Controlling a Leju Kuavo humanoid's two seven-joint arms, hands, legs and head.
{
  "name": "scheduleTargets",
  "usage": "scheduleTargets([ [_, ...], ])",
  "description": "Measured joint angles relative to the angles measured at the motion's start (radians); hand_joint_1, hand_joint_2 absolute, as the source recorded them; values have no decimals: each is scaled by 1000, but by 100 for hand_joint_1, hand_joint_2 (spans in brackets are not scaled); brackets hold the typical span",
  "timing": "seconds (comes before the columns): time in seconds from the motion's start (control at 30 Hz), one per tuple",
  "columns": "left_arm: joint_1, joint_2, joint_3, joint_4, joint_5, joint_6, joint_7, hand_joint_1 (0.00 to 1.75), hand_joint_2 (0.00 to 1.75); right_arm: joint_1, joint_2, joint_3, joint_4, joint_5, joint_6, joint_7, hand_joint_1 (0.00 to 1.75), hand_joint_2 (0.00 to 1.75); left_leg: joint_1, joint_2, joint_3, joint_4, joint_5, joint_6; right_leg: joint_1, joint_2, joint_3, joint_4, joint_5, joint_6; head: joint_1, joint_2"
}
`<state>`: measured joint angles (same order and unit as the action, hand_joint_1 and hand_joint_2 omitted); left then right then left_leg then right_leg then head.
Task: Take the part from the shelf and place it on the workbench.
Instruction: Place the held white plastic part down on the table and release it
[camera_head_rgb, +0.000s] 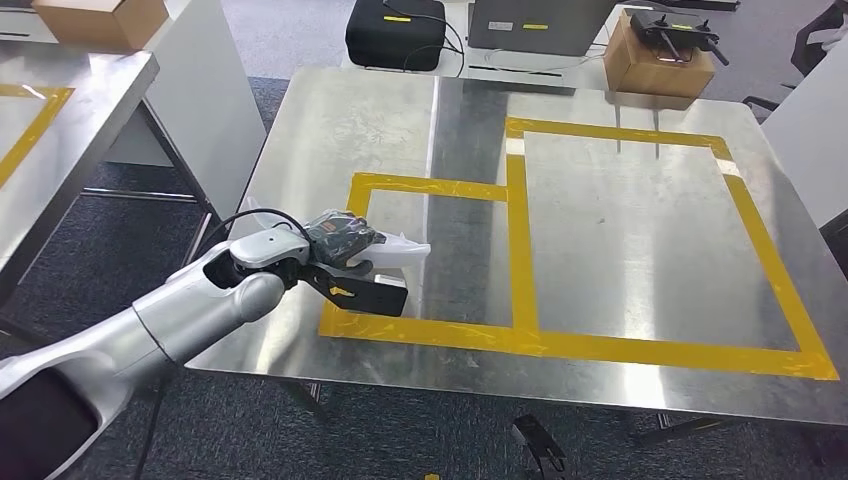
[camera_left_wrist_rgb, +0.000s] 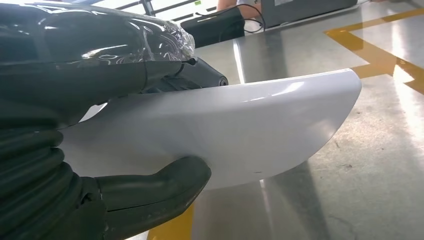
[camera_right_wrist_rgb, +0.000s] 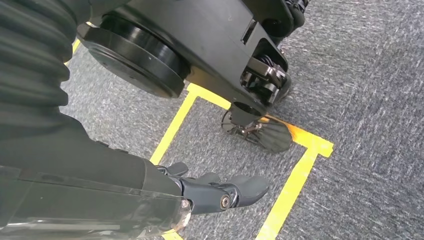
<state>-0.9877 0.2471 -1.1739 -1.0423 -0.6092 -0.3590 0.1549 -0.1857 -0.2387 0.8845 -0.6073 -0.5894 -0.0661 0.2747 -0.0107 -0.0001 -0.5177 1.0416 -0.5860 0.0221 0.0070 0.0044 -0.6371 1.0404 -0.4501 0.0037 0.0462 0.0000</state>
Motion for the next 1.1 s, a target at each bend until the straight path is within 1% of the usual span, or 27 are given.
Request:
scheduleTargets([
  [0.23,-7,4,-22,17,0,-4,1,175,175,0,1,10,1,-12,1,0,0,175,0,0,0,0,0,0,0,0,0,0,0,0,0,0],
  [0.37,-20,3,-29,25,-1,20,-8,0,175,-6,2,19,3,-15,8,-2,0,175,0,0,0,0,0,0,0,0,0,0,0,0,0,0],
  [0.47,-33,0,-30,28,-4,48,-18,0,175,-15,3,27,6,-11,16,-7,0,175,0,0,0,0,0,0,0,0,0,0,0,0,0,0],
  [0.6,-48,-9,-33,32,-8,80,-30,0,0,-24,4,36,11,-8,26,-10,0,175,0,-1,0,0,0,0,0,0,0,0,1,-1,0,0],
  [0.77,-59,-17,-35,35,-20,103,-38,0,0,-28,7,44,16,-8,37,-10,0,175,0,-1,0,0,0,0,0,0,0,0,1,-1,0,0],
  [1.1,-80,-28,-36,46,-34,120,-39,0,0,-37,12,61,28,-4,49,-10,0,175,0,-1,0,0,0,0,0,0,0,0,1,-1,0,0],
])
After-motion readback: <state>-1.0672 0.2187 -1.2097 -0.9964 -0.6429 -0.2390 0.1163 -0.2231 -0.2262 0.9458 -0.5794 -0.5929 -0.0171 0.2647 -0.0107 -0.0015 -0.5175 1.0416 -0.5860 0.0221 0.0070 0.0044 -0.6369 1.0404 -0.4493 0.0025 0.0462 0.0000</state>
